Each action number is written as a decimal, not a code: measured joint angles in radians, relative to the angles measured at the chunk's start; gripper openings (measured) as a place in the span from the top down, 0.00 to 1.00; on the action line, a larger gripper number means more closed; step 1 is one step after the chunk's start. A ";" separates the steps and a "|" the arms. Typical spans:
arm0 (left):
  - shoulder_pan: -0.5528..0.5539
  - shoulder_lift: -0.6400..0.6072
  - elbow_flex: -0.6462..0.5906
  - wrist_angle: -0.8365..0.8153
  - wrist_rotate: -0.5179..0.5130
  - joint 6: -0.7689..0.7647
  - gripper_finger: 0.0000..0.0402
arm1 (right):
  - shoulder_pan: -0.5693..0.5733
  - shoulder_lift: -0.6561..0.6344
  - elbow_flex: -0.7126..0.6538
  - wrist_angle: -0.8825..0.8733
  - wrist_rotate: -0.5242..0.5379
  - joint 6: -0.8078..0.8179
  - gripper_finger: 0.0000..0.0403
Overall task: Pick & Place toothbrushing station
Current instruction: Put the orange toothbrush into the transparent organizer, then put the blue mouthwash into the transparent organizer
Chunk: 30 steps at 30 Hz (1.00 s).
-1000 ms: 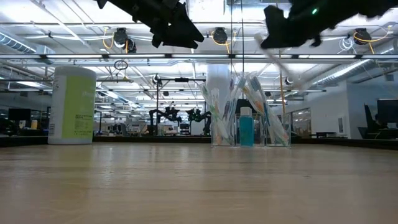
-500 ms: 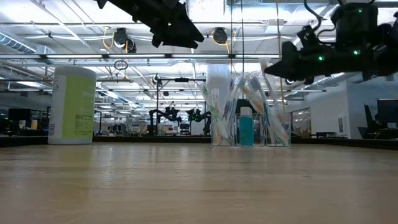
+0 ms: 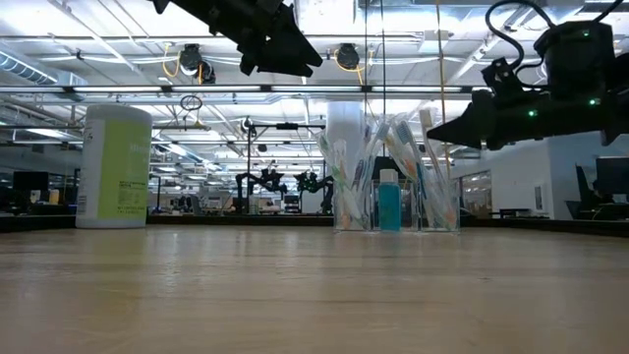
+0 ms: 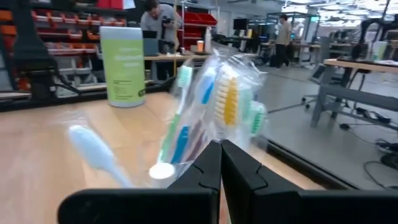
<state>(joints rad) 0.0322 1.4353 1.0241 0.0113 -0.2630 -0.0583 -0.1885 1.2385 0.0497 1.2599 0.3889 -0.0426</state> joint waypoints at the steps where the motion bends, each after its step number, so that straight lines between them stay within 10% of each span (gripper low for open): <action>1: 0.000 0.000 0.000 0.000 0.000 0.000 0.52 | 0.008 0.000 -0.005 -0.002 0.000 0.004 1.00; 30: 0.000 0.000 0.000 -0.002 0.000 -0.002 0.52 | 0.458 -0.083 0.045 -0.093 0.398 -0.077 0.68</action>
<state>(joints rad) 0.0322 1.4353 1.0241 0.0097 -0.2630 -0.0608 0.2691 1.1556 0.0942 1.1667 0.7870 -0.1193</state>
